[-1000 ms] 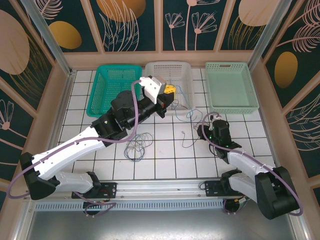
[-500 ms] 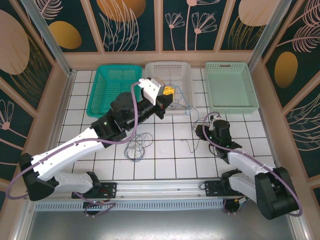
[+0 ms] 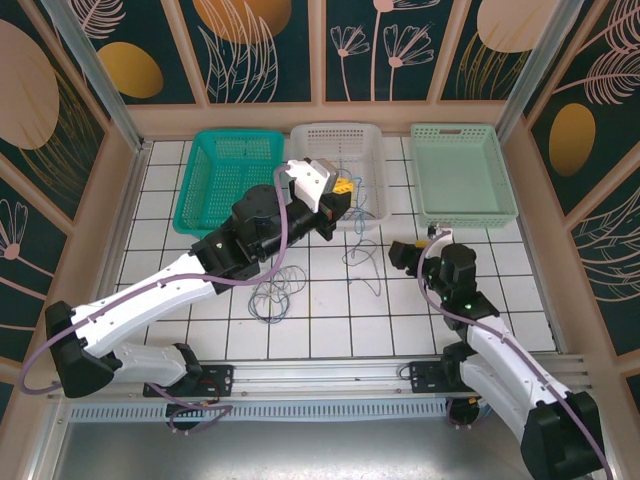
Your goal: Untangle the cables
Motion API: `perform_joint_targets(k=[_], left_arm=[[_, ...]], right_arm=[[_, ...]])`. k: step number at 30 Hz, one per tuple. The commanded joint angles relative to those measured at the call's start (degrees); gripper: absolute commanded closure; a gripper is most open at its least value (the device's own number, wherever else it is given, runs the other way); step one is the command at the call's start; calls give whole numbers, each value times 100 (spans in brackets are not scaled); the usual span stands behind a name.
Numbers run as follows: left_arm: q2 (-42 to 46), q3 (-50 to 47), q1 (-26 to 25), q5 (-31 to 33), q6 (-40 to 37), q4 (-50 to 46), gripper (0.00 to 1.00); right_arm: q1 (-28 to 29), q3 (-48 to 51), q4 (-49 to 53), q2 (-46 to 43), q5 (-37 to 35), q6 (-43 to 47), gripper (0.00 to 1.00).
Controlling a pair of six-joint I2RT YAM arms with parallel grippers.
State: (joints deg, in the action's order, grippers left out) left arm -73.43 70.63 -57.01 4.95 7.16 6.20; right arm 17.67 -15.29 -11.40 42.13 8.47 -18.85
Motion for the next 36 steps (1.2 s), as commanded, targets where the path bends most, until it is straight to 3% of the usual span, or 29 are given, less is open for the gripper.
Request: perform_joint_targets(k=[1,11,16,29,33,36], left_arm=[[-22,-62,-28,-88,93,119,92],[-14,-80,-29,-255,128,179,92],[-13,-93,-28,-285,128,214,92],[-66,-50,-27,-563,205,459,92],[-73,-46,-29,-680,256,573,92],[-56,-77,-24,-668,273,571,92]], right_arm=[[-8,-172,248,-151,173,325,28],[-1,-387,-679,445,960,843,25],[66,-608,-1321,1170,1799,874,25],[285,-871,-2227,2227,2293,1109,24],[351,-1034,-2540,2695,2361,1105,32],[382,-1096,-2682,2801,2301,1099,58]])
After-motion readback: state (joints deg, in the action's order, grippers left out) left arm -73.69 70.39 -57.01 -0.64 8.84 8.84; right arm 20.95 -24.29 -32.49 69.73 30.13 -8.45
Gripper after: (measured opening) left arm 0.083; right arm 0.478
